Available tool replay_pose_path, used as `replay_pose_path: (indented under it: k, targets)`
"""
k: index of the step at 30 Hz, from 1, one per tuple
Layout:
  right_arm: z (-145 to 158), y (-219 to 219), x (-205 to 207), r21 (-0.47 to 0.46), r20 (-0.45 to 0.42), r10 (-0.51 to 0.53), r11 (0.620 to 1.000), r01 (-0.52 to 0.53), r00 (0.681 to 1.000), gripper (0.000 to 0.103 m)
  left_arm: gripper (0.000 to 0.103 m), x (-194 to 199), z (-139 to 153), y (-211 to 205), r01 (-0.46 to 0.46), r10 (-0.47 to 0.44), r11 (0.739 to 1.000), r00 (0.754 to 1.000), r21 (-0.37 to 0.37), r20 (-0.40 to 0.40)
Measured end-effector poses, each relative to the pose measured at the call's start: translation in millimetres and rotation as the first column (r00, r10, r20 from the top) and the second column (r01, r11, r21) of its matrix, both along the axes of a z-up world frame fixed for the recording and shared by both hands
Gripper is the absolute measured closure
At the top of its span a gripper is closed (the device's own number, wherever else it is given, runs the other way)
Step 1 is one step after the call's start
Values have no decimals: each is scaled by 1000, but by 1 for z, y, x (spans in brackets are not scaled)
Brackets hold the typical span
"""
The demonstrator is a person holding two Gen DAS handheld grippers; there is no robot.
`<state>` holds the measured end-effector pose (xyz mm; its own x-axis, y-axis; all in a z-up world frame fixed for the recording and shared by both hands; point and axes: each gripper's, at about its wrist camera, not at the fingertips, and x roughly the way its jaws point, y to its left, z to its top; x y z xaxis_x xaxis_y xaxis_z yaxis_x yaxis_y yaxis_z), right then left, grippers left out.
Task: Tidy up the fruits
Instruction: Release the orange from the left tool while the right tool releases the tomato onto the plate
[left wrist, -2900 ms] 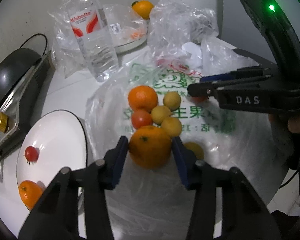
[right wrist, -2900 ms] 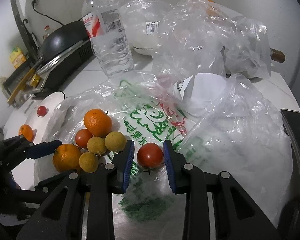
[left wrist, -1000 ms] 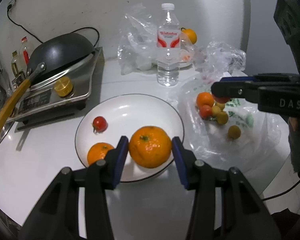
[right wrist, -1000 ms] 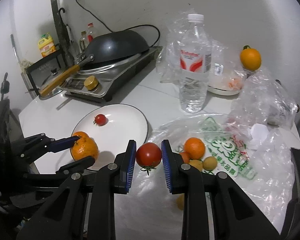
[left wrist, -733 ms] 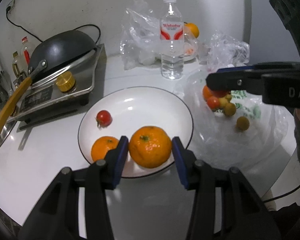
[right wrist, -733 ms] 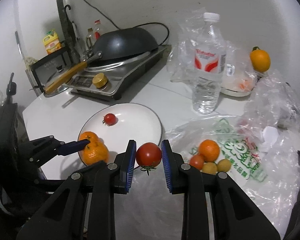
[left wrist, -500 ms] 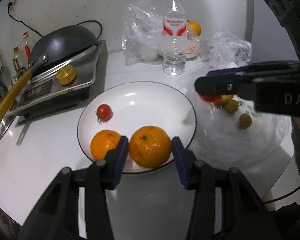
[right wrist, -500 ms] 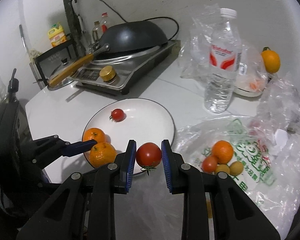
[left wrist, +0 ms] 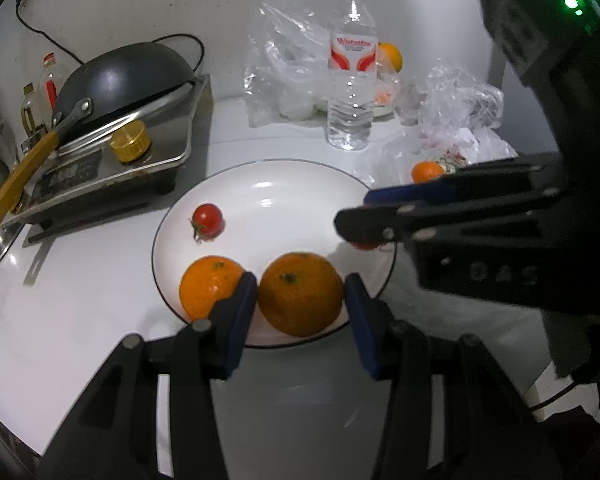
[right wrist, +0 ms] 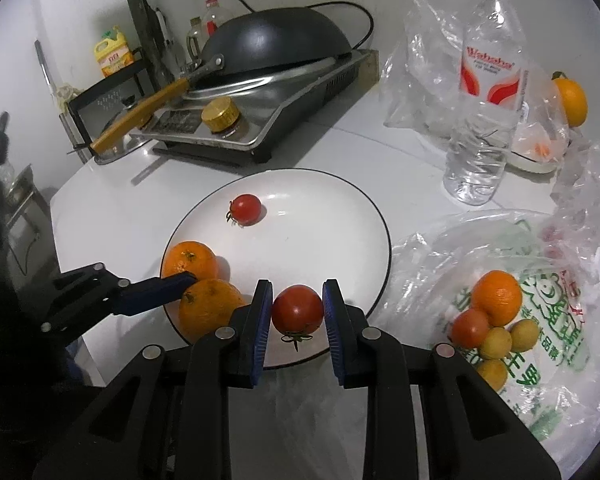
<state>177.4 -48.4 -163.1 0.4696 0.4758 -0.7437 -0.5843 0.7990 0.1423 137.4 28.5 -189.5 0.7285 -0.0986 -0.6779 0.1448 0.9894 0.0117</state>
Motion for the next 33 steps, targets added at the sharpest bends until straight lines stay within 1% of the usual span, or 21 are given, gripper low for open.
replay_pose_path:
  k: [2,4,12,17,20,25,31,33]
  targets:
    - [-3,2,2,-6,-9,1,1000,-1,1000,75,55,-1,3,1,0,0,1000,1000,-5,10]
    - [-6,4,3,-12,-18,0,1000,-1,1000,75,52,-2,5,2,0,1,1000,1000,-13,20]
    - [-9,4,5,-18,-38,-19,1000,19,999,75,52,-7,8,8,-11,12,1000,1000,-16,26]
    - [-8,3,3,-18,-31,-18,1000,18,999,75,52,-13,11,8,-25,26,999,999,-24,31]
    - [-3,-1,1,-13,-22,-21,1000,20,1000,75,52,-16,14,6,-31,31,999,999,-7,37]
    - [6,-12,-6,1,-1,-27,1000,27,1000,74,52,-20,16,6,-47,47,999,998,0,38]
    - [24,-36,-17,31,36,-54,998,53,998,74,52,-23,21,-5,-39,38,999,998,5,44]
    - [30,-46,-20,28,47,-68,997,67,997,74,52,-25,23,-12,-34,34,999,998,-1,52]
